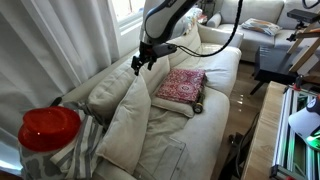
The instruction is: Remove the black and yellow torch from top of the pillow, then put the pillow in the corner of the couch
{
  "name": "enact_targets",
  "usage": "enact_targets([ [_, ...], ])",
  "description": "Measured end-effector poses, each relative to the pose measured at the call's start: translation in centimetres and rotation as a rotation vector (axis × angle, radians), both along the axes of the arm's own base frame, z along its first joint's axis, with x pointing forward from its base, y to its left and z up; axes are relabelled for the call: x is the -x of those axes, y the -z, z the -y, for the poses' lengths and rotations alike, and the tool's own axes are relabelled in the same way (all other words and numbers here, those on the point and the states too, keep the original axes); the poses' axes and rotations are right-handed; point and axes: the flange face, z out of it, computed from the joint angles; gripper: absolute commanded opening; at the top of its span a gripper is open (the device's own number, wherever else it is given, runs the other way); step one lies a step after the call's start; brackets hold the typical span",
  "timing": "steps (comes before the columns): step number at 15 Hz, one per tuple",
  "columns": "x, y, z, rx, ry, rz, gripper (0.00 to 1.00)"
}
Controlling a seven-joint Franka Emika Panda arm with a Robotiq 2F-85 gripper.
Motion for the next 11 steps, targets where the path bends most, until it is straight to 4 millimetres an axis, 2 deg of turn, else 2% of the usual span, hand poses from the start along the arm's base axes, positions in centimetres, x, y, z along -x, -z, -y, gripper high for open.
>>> enact_targets([
  [5, 1.4, 0.0, 0.2, -0.058, -0.128, -0.001, 1.0],
  [9, 3.4, -0.4, 2.6, -0.087, -0.153, -0.012, 1.0],
  [11, 3.8, -0.7, 2.8, -0.086, -0.153, -0.012, 1.0],
])
